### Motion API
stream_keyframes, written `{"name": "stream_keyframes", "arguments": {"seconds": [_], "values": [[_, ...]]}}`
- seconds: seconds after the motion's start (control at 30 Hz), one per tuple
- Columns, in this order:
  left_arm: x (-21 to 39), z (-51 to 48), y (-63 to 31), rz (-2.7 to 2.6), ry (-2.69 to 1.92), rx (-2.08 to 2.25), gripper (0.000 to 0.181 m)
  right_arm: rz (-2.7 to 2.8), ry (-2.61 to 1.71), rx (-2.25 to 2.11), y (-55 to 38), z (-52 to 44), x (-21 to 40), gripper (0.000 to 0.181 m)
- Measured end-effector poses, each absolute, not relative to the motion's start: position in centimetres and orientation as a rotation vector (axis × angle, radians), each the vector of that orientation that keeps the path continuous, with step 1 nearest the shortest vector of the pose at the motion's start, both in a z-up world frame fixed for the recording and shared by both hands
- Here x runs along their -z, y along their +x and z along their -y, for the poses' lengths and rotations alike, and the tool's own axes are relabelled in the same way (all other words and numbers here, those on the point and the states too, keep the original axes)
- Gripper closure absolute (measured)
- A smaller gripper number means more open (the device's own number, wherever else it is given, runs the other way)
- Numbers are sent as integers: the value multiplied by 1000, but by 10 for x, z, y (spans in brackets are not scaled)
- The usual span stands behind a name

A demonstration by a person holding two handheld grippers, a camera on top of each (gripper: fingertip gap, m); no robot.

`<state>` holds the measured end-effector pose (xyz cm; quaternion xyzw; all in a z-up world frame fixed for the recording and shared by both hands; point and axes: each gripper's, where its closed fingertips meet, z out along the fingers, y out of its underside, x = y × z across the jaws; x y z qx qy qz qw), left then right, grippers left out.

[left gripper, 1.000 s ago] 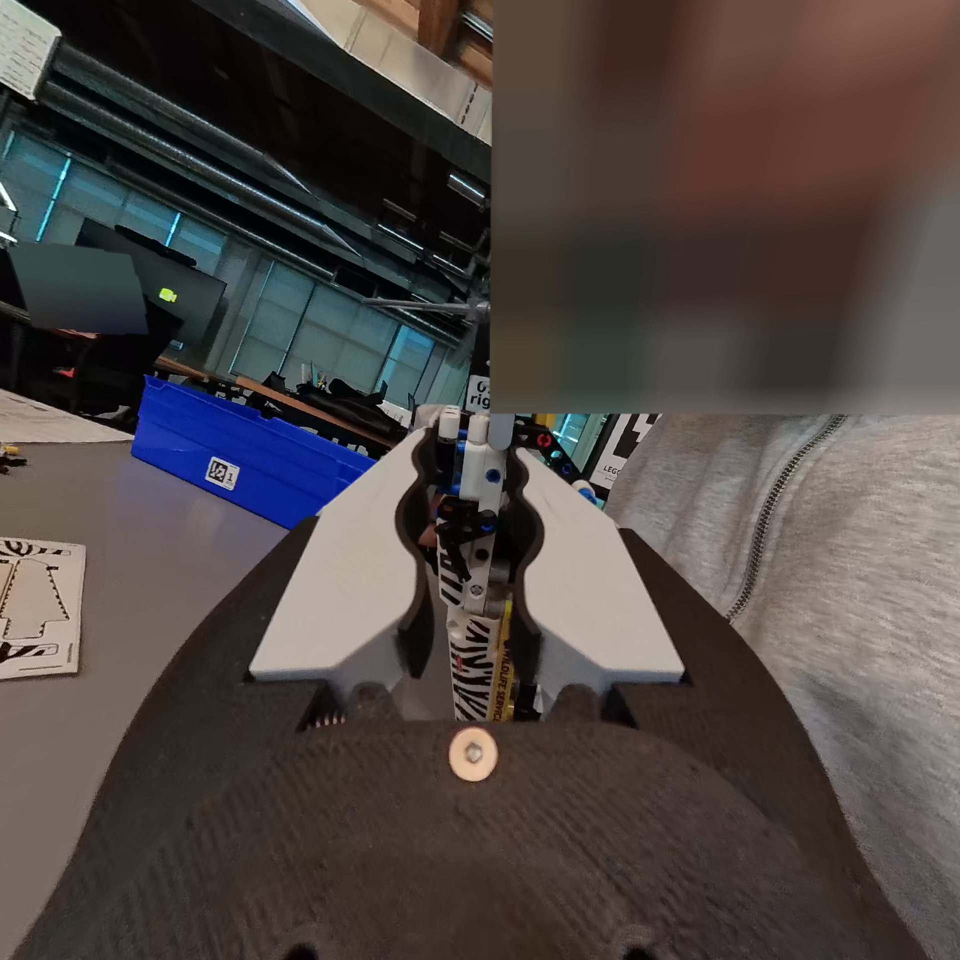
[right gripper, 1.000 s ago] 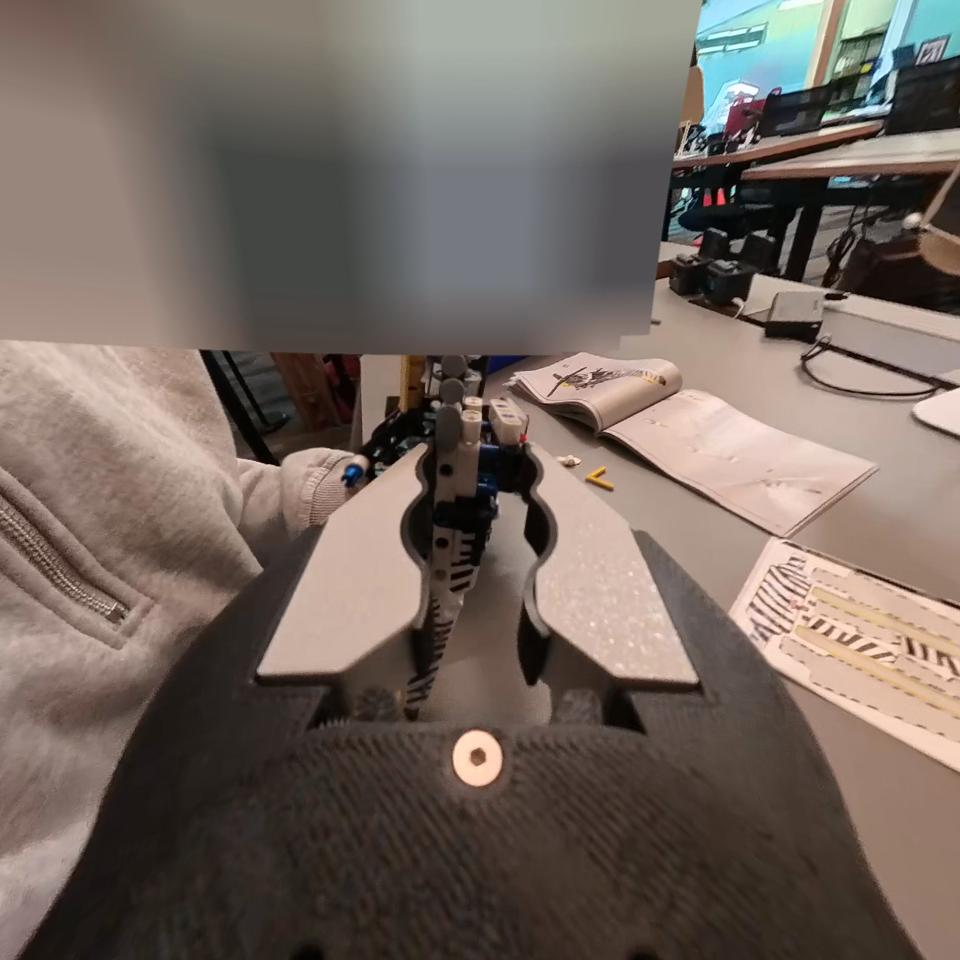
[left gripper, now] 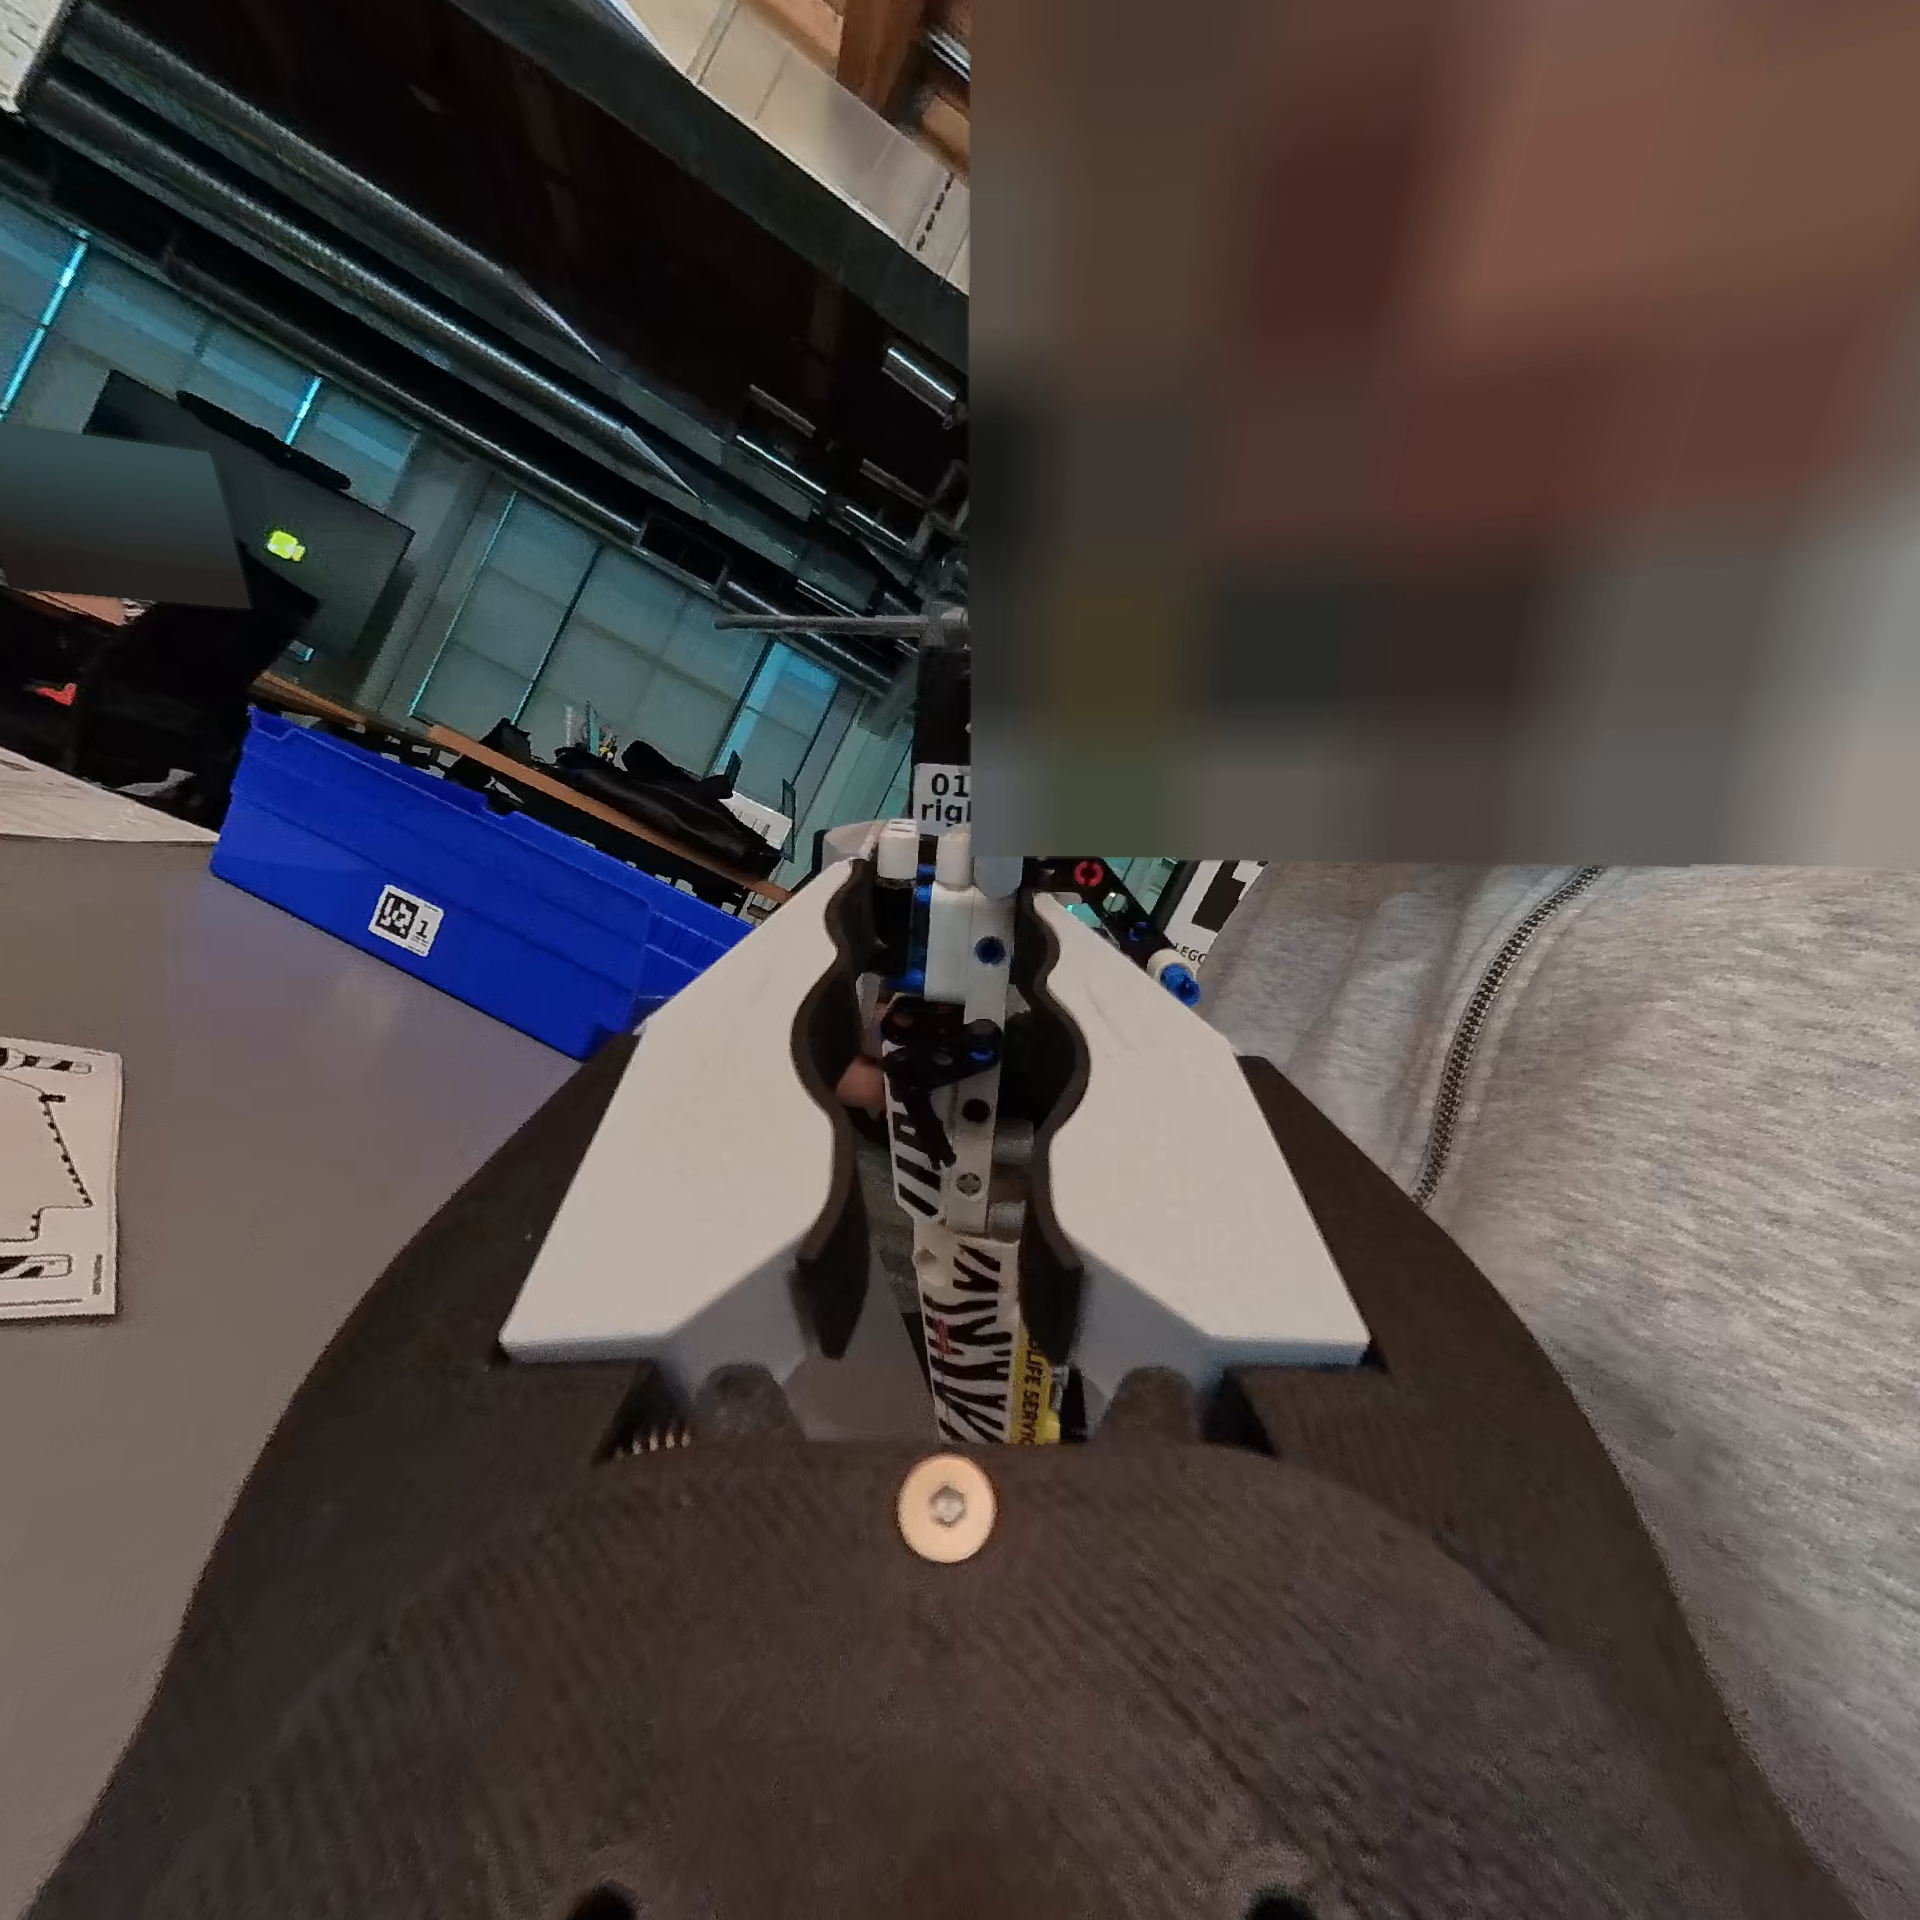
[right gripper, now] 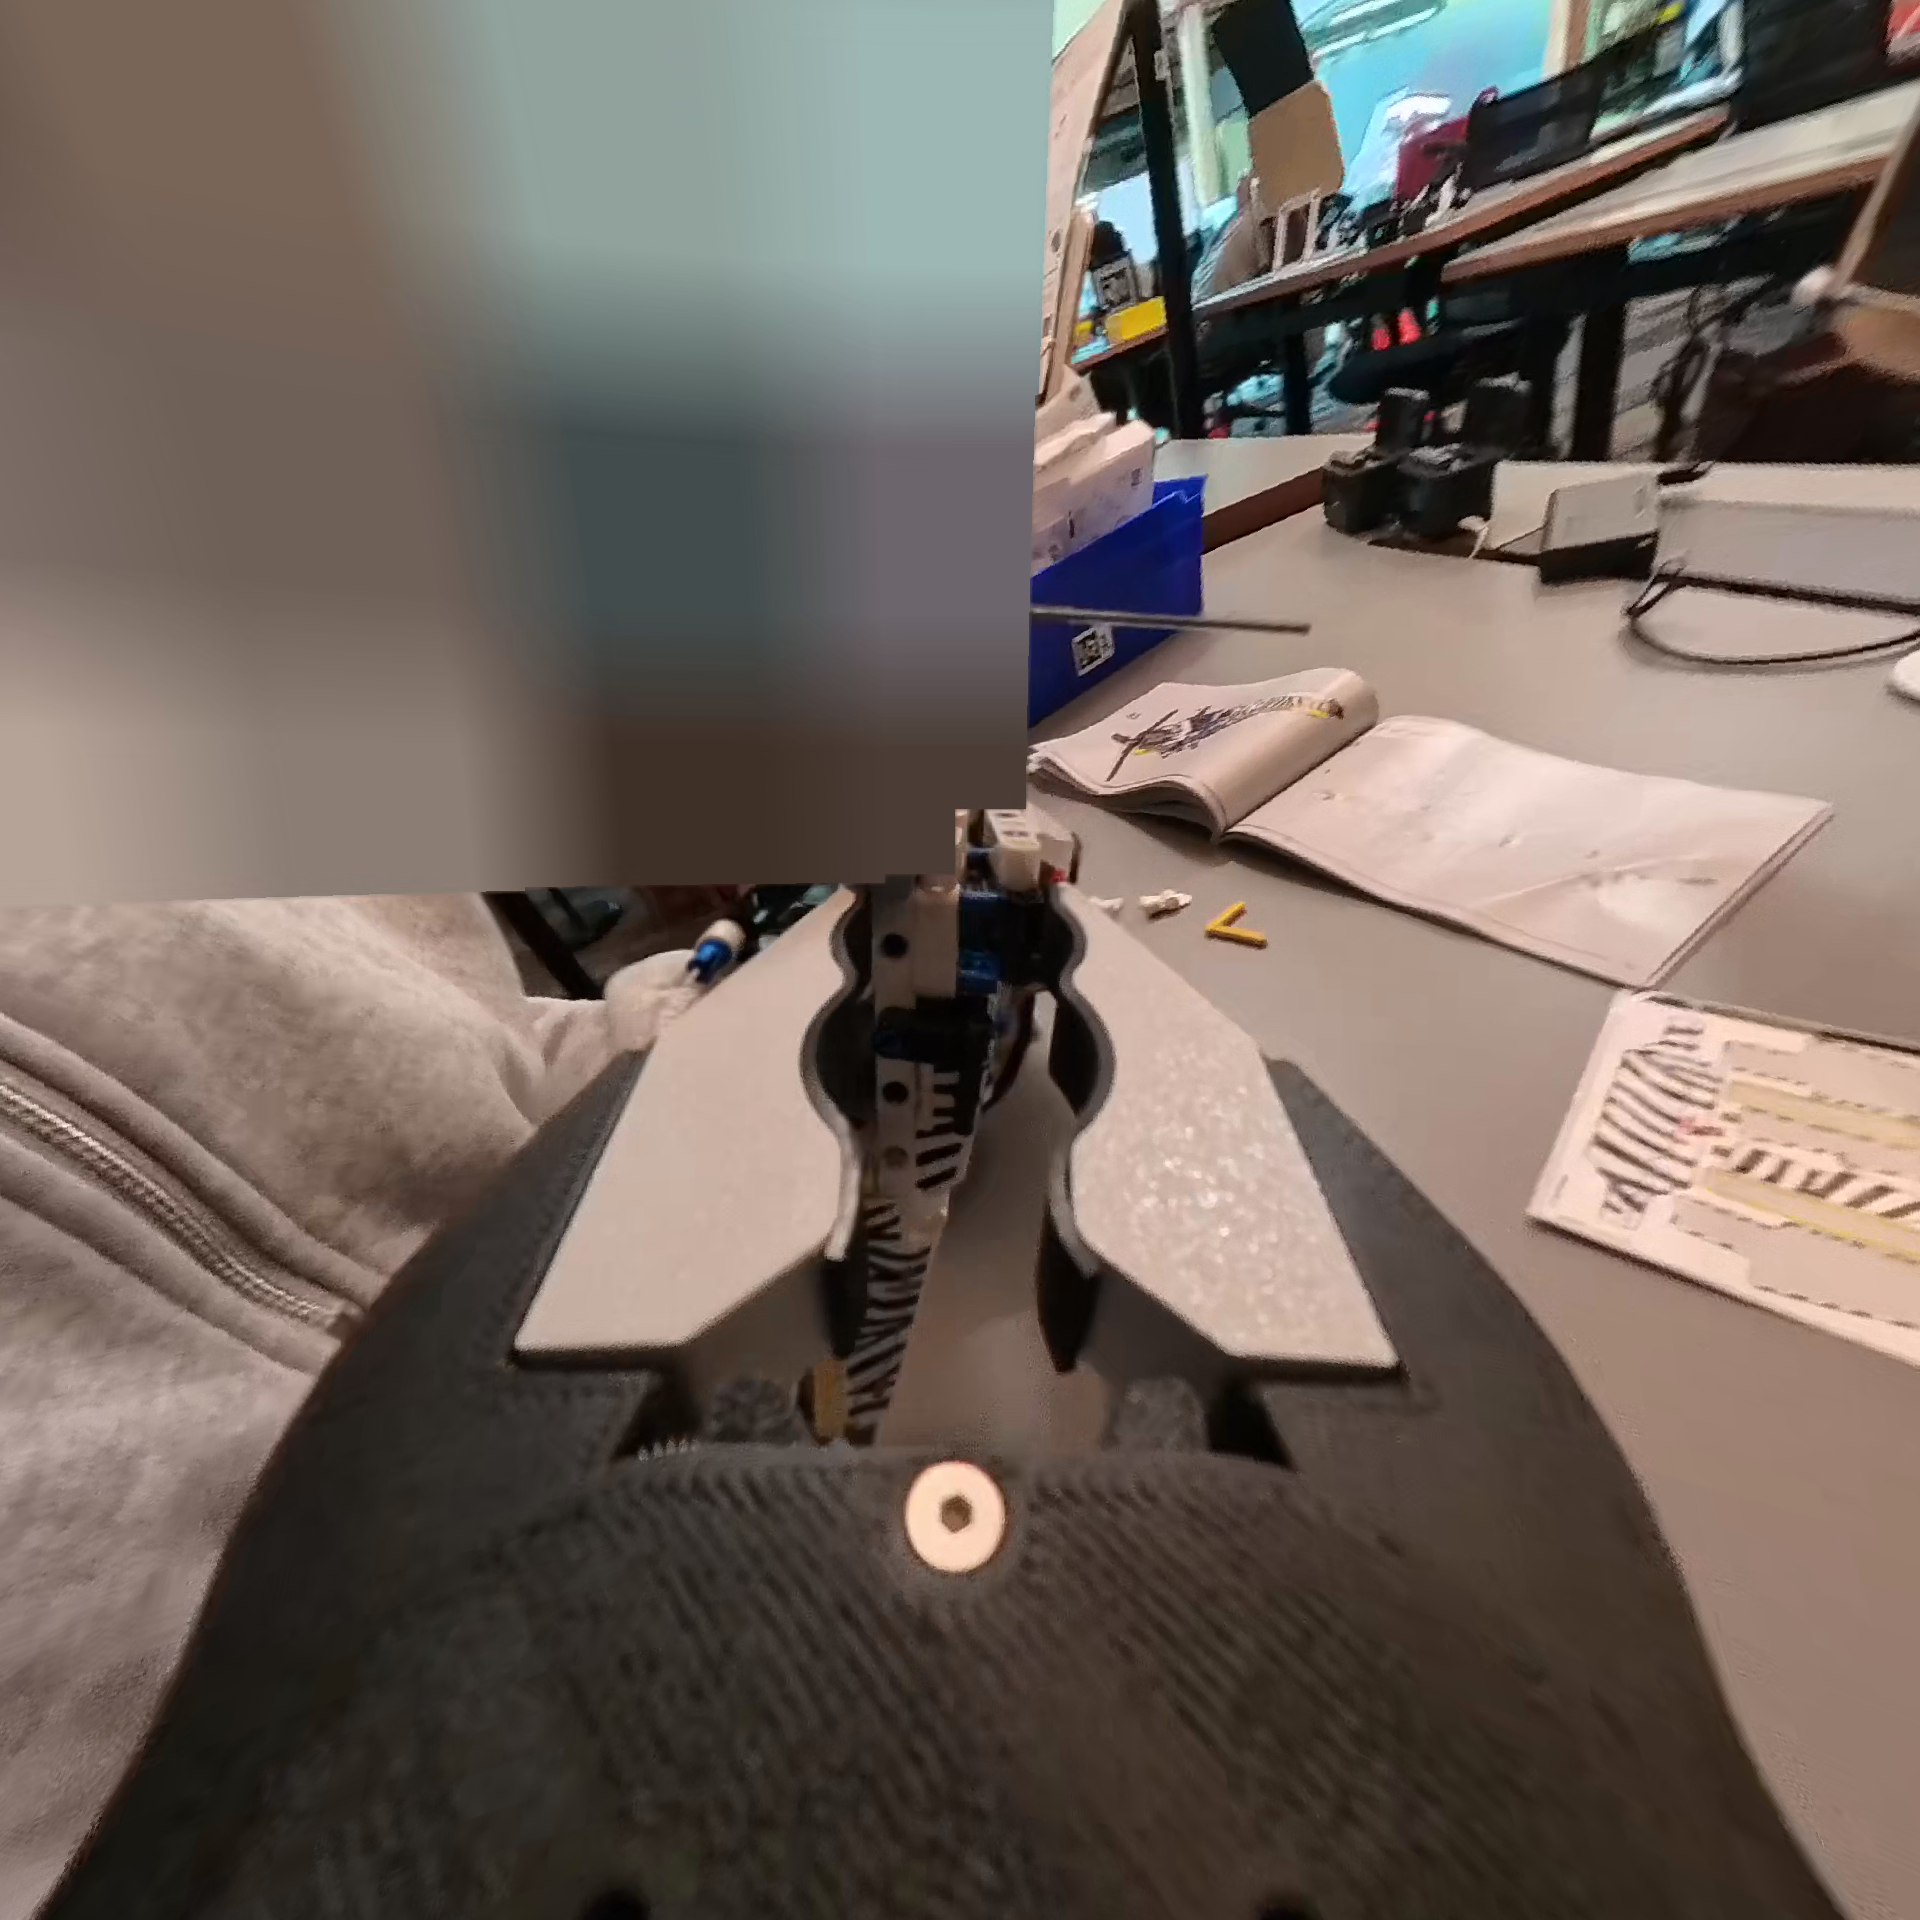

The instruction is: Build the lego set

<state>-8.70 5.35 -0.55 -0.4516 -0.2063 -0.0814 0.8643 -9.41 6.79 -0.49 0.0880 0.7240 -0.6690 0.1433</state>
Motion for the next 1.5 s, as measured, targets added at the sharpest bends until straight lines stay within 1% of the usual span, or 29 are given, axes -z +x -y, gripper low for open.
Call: {"name": "stream_keyframes", "arguments": {"seconds": [0.17,0.23,0.6,0.77,1.37,1.5], "values": [[7,-58,-84,416,-975,183,157,-2035,263,1870,-90,-72,7,149],[9,-61,-83,416,-994,198,158,-2043,258,1866,-88,-75,8,150],[14,-70,-78,402,-1020,300,158,-2164,87,2000,-83,-84,9,152],[11,-66,-80,412,-972,329,158,-2102,168,2028,-85,-81,6,153],[13,-63,-86,458,-934,379,157,-2103,222,2025,-89,-78,10,153],[18,-62,-95,508,-956,325,158,-1979,343,1977,-99,-77,15,153]]}}
